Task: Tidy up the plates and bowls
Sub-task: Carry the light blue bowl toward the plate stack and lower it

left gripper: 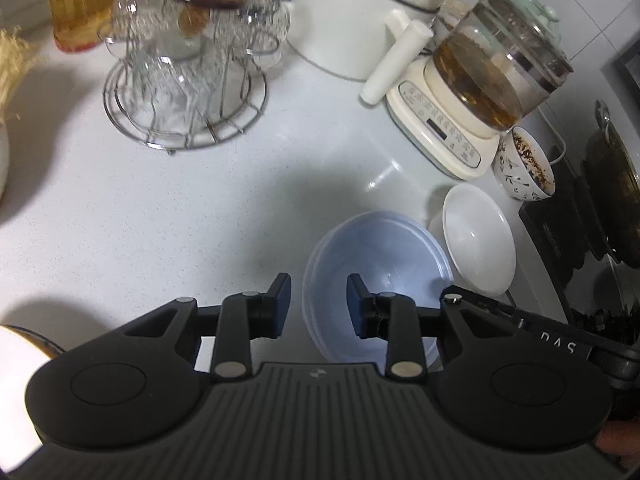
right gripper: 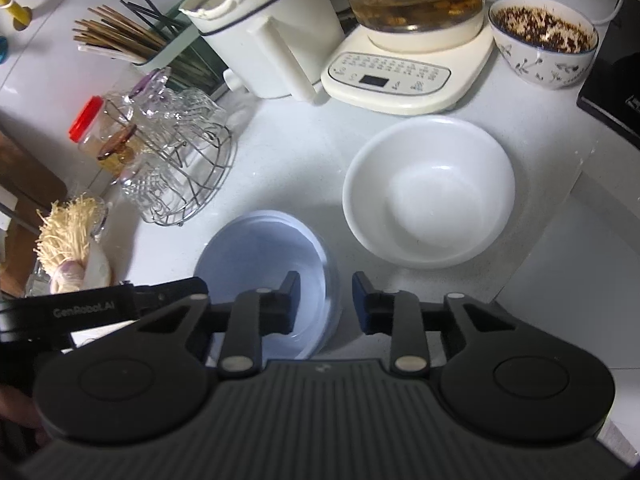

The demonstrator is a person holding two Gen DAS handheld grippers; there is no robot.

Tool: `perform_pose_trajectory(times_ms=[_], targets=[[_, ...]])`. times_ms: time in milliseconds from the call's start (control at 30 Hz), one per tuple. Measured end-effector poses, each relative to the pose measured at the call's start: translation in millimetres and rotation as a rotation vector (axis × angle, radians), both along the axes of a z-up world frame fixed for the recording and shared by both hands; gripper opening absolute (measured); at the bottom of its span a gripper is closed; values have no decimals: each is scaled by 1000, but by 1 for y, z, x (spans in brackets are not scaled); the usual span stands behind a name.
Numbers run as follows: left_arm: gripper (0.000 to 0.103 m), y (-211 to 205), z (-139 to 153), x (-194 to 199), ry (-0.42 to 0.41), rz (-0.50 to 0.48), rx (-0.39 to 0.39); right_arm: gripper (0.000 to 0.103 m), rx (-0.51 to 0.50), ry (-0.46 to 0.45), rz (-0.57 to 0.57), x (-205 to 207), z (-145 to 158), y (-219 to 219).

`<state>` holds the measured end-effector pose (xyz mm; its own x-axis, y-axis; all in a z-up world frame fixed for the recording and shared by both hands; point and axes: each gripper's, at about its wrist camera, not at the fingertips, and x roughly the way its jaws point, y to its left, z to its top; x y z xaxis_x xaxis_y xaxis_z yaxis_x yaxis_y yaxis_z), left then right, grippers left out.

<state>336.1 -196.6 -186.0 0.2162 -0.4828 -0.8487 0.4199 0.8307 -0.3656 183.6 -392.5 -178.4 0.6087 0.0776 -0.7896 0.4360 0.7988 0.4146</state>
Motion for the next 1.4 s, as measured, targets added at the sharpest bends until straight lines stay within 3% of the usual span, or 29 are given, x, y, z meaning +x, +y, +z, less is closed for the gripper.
perform_pose_trajectory(times_ms=[133,233,700,1200,1400], targets=[[21,-5,-6,2,3,4,15,25,33,11,19,4,-10,-3],[13,-7,-7,-1,-10,9,28,22,-10,-2,57,7,-10,1],[12,40,-1,-4,-9,142,44,18,12,-19,194,25,-9,26],[12,57,-8,-8,-1,198,72,18,-88,-14,313,44,-13,53],[13,62,7,-16,-20,192,45,20,-134,-22,311,41,0,57]])
